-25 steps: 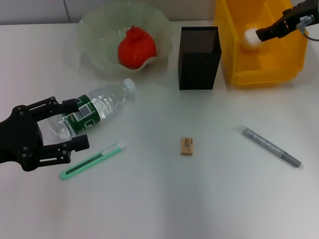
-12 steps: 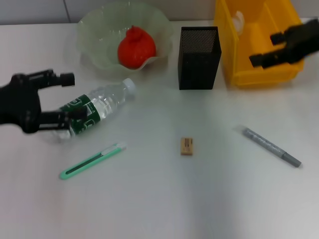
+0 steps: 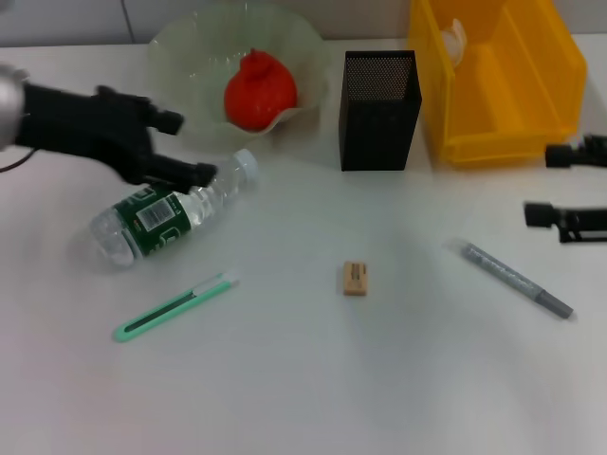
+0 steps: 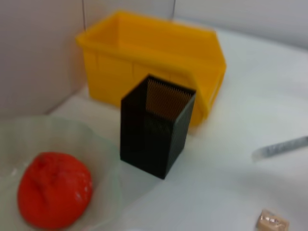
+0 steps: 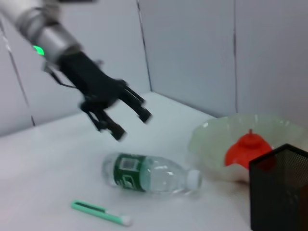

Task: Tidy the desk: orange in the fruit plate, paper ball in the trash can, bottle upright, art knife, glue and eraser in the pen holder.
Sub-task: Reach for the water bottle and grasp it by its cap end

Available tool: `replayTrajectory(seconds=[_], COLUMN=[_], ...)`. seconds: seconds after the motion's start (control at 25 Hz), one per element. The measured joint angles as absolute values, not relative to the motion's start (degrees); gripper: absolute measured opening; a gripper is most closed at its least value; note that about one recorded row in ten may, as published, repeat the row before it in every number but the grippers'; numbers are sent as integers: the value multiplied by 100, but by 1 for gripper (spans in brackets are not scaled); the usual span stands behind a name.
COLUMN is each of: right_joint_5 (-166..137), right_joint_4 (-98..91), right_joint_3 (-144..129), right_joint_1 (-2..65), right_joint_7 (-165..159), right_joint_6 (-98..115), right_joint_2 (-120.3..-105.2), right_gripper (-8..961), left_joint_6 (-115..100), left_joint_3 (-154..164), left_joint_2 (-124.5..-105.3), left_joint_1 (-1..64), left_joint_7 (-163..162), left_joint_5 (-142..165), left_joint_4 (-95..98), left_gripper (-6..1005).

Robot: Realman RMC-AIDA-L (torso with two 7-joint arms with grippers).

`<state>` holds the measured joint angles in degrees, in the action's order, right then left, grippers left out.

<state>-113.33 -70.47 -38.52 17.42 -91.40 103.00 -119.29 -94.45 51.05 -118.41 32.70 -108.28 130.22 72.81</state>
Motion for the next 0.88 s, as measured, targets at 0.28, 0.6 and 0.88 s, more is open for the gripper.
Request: replayTrajectory(seconds=[0.28, 0.6, 0.88], right_joint_5=[-11065, -11073, -11075], right_joint_4=[-6342, -6244, -6234], right_joint_3=[-3073, -2957, -2982], right_joint_1=[1538, 1535, 1592], right_joint_7=[-8425, -8380, -8396], right_joint_6=[10640, 10628, 10623], right_joint_2=[-11900, -11904, -11909], right_gripper=[835, 835, 835], left_joint_6=[-8559, -7320, -6545], left_joint_3=[7202, 8559, 8892], left_joint_2=[-11868, -11908, -11915], left_joint_1=[3877, 4472, 4875], left_joint_7=[-12248, -13073, -13473], left_joint_5=[14120, 14585, 14820], left_joint_4=[7385, 6538, 5595], left_gripper=[805, 799, 793])
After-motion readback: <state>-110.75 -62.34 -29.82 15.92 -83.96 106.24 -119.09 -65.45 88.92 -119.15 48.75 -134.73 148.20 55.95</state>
